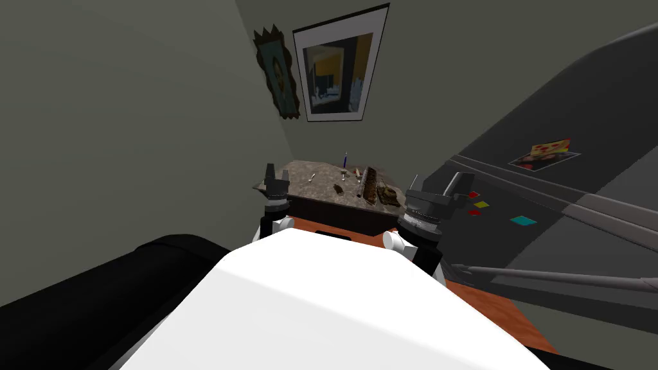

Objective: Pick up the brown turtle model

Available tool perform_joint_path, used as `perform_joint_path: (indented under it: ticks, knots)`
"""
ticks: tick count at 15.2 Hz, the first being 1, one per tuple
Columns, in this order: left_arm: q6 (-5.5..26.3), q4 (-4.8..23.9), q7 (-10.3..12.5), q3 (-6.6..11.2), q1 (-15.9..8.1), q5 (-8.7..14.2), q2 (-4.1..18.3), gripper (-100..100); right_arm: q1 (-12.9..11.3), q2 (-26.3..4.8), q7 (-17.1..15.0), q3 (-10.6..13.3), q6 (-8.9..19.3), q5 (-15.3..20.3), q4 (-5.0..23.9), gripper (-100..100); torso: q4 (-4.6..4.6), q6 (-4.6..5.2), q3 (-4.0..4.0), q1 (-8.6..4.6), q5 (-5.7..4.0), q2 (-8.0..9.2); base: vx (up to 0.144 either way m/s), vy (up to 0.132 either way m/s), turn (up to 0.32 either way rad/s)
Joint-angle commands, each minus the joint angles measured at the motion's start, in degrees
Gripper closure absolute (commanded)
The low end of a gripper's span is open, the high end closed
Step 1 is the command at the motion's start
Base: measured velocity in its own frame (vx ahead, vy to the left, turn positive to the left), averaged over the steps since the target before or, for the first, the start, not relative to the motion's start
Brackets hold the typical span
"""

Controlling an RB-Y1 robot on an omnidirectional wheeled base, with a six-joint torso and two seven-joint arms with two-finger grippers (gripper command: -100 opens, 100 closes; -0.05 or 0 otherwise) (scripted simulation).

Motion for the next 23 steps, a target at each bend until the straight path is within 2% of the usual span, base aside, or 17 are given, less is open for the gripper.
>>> perform_joint_path:
  ticks: [1, 3, 4, 6, 9, 11, 13, 14, 15, 18, 19, 20, 22, 23]
  knots:
    - [1.4, 0.4, 0.1, -0.13, -0.7, 0.0, 1.8, -100, 0.0, 0.0, 0.0, 0.0, 0.0, 0.0, 0.0, 0, 0.0, 0.0, 0.0, 0.0, 0.0, 0.0, 0.0, 0.0, -0.052]
    - [3.6, 1.1, 0.3, -0.32, -1.8, 0.1, 3.5, -100, 0.0, 0.0, 0.0, 0.0, 0.0, 0.0, 0.0, 0, 0.0, 0.02, -0.01, 0.02, 0.0, -0.01, 0.001, 0.005, -0.094]
    - [3.6, 1.1, 0.3, -0.32, -1.8, 0.1, 3.5, -100, 0.0, 0.0, 0.0, 0.0, 0.0, 0.0, 0.0, 0, 0.0, 0.02, -0.01, 0.04, 0.01, -0.01, 0.001, 0.011, -0.059]
    - [6.4, 2.0, 0.5, -0.59, -3.3, 0.1, 5.1, -100, 0.0, 0.0, 0.0, 0.0, 0.0, 0.0, 0.0, 0, -0.01, 0.01, -0.01, 0.05, 0.01, -0.02, 0.002, 0.009, -0.076]
    - [8.3, 2.5, 0.7, -0.75, -4.2, 0.2, 5.8, -100, 0.0, 0.0, 0.0, 0.0, 0.0, 0.0, 0.0, 0, -0.01, 0.02, -0.02, 0.04, 0.01, -0.03, 0.002, 0.007, -0.074]
    - [11.6, 3.8, 1.0, -1.12, -6.3, 0.3, 7.3, -100, 0.0, 0.0, 0.0, 0.0, 0.0, 0.0, 0.0, 0, -0.01, 0.03, -0.02, 0.03, 0.01, -0.03, 0.001, 0.006, -0.115]
    - [12.4, 3.8, 1.0, -1.12, -6.3, 0.3, 7.3, -100, 0.0, 0.0, 0.0, 0.0, 0.0, 0.0, 0.0, 0, -0.01, 0.02, -0.02, 0.05, 0.01, -0.03, 0.0, 0.009, -0.056]
    - [14.4, 4.5, 1.2, -1.32, -7.4, 0.3, 8.1, -100, 0.0, 0.0, 0.0, 0.0, 0.0, 0.0, 0.0, 0, -0.01, 0.0, -0.01, 0.05, 0.01, -0.02, 0.002, 0.006, -0.066]
    - [14.6, 4.5, 1.2, -1.32, -7.4, 0.3, 8.1, -100, 0.0, 0.0, 0.0, 0.0, 0.0, 0.0, 0.0, 0, -0.01, 0.02, -0.02, 0.04, 0.01, -0.03, 0.001, 0.006, -0.079]
    - [18.6, 6.0, 1.5, -1.78, -9.8, 0.4, 9.5, -100, 0.0, 0.0, 0.0, 0.0, 0.0, 0.0, 0.0, 0, -0.01, 0.02, -0.02, 0.03, 0.01, -0.03, 0.001, 0.007, -0.105]
    - [19.5, 6.0, 1.5, -1.78, -9.8, 0.4, 9.5, -100, 0.0, 0.0, 0.0, 0.0, 0.0, 0.0, 0.0, 0, -0.01, 0.03, -0.02, 0.03, 0.0, -0.03, 0.0, 0.008, -0.095]
    - [21.1, 6.8, 1.8, -2.02, -11.1, 0.5, 10.2, -100, 0.0, 0.0, 0.0, 0.0, 0.0, 0.0, 0.0, 0, -0.01, 0.01, -0.02, 0.04, 0.01, -0.03, -0.001, 0.008, -0.11]
    - [22.2, 6.8, 1.8, -2.02, -11.1, 0.5, 10.2, -100, 0.0, 0.0, 0.0, 0.0, 0.0, 0.0, 0.0, 0, -0.01, 0.02, -0.02, 0.04, 0.01, -0.03, 0.0, 0.009, -0.057]
    - [24.3, 7.7, 2.0, -2.28, -12.4, 0.5, 10.8, -100, 0.0, 0.0, 0.0, 0.0, 0.0, 0.0, 0.0, 0, -0.01, 0.0, -0.01, 0.04, 0.01, -0.02, 0.001, 0.005, -0.078]
